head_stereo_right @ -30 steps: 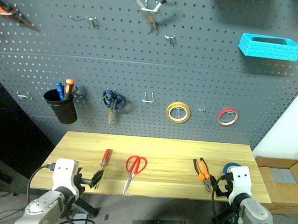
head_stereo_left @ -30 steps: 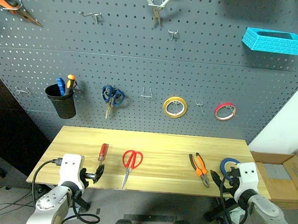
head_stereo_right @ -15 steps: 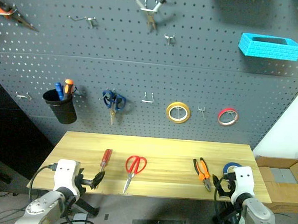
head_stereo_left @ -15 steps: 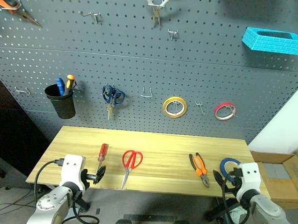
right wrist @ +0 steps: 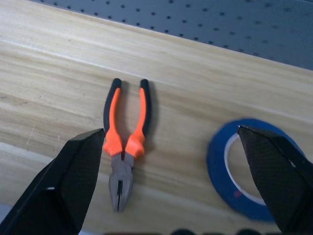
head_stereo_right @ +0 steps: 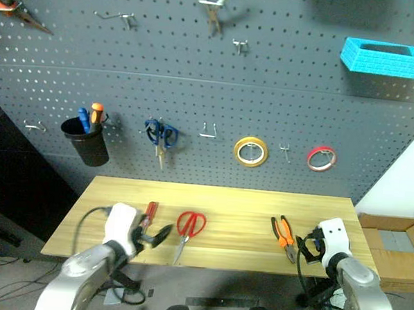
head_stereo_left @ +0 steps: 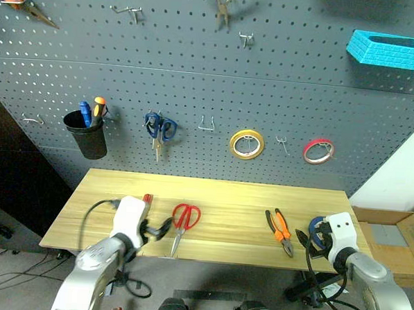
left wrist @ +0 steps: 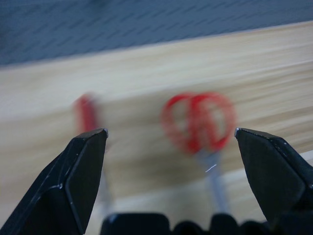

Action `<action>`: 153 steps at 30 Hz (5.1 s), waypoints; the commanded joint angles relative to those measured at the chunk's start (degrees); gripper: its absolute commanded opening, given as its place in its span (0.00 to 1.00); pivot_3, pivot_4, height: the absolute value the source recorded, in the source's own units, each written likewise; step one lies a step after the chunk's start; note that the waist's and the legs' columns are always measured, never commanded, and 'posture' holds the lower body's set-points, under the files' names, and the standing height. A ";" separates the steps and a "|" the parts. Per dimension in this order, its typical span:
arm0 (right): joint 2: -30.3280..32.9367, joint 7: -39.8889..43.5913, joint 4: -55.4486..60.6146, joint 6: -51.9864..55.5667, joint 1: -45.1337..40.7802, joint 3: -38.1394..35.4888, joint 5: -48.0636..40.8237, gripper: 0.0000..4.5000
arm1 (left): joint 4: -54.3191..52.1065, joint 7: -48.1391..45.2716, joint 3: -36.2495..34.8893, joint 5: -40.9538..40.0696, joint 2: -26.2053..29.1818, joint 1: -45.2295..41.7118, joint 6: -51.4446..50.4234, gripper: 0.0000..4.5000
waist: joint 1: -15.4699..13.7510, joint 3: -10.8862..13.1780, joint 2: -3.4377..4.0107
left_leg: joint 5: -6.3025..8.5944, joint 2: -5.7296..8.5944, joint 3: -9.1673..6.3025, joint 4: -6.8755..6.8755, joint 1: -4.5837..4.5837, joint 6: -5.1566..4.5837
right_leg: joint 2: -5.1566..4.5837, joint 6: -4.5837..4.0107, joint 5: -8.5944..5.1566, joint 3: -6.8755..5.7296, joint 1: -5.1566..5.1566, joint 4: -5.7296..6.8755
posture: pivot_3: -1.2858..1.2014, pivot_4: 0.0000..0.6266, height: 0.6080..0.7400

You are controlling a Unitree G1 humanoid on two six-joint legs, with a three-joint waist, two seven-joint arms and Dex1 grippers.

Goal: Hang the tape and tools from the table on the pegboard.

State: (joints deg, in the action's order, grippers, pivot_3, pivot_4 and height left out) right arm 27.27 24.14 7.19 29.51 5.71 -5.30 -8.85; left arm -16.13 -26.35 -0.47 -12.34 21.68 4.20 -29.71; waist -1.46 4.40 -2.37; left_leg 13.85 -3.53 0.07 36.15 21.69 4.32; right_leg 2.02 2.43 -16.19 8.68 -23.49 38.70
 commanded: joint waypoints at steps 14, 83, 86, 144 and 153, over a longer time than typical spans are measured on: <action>2.32 6.78 -23.19 6.06 -19.80 0.00 -1.50 1.00 | 22.52 -20.20 27.62 8.87 -7.36 -29.93 17.96 1.00 | 1.61 5.98 0.47 | 0.33 0.04 -0.09 0.06 0.21 -0.54 | 0.05 0.17 0.10 0.07 0.15 -0.13 | 0.54 0.38 1.00; -4.33 -15.55 -19.94 25.17 -28.83 -10.16 -1.80 0.81 | 28.02 -23.92 26.46 11.51 -9.69 -32.04 23.26 1.00 | 3.33 10.67 0.57 | 0.62 0.15 -0.38 0.78 1.29 -0.95 | -0.23 0.78 0.37 -0.09 -0.14 -0.75 | 0.53 0.45 1.00; -4.50 -15.83 -17.60 26.12 -29.05 -10.13 -2.06 0.81 | 28.15 -24.07 26.40 11.43 -9.74 -32.16 23.33 1.00 | 3.39 10.73 0.67 | 0.62 0.16 -0.34 0.78 1.29 -0.95 | -0.22 0.79 0.37 -0.06 -0.15 -0.74 | 0.53 0.45 1.00; -3.88 -18.34 30.35 9.56 2.14 5.36 8.67 0.08 | -10.05 -13.30 10.29 -1.26 -3.82 -11.46 2.05 1.00 | 3.36 7.29 1.34 | 0.68 0.07 -0.55 0.77 2.32 -0.53 | -0.23 0.72 0.34 -0.38 -1.17 -0.62 | 0.52 0.16 1.00; -2.51 -20.37 18.83 -19.34 -0.99 9.04 18.86 0.08 | -9.31 -2.95 9.60 0.59 -8.79 -12.76 2.42 1.00 | 3.67 3.00 0.23 | 0.61 0.20 -0.42 1.06 0.94 -0.55 | -0.29 0.88 0.22 -0.26 0.23 -0.73 | 0.54 0.05 1.00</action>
State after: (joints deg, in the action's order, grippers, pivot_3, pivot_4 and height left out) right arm 24.59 3.46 27.55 14.58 6.82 4.68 9.86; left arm -25.82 -30.35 8.75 -12.12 13.49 -6.53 -29.03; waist 2.21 7.40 -2.14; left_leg 14.44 -3.32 -0.29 37.20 22.47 3.72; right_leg 1.74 3.26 -15.96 8.48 -23.15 37.95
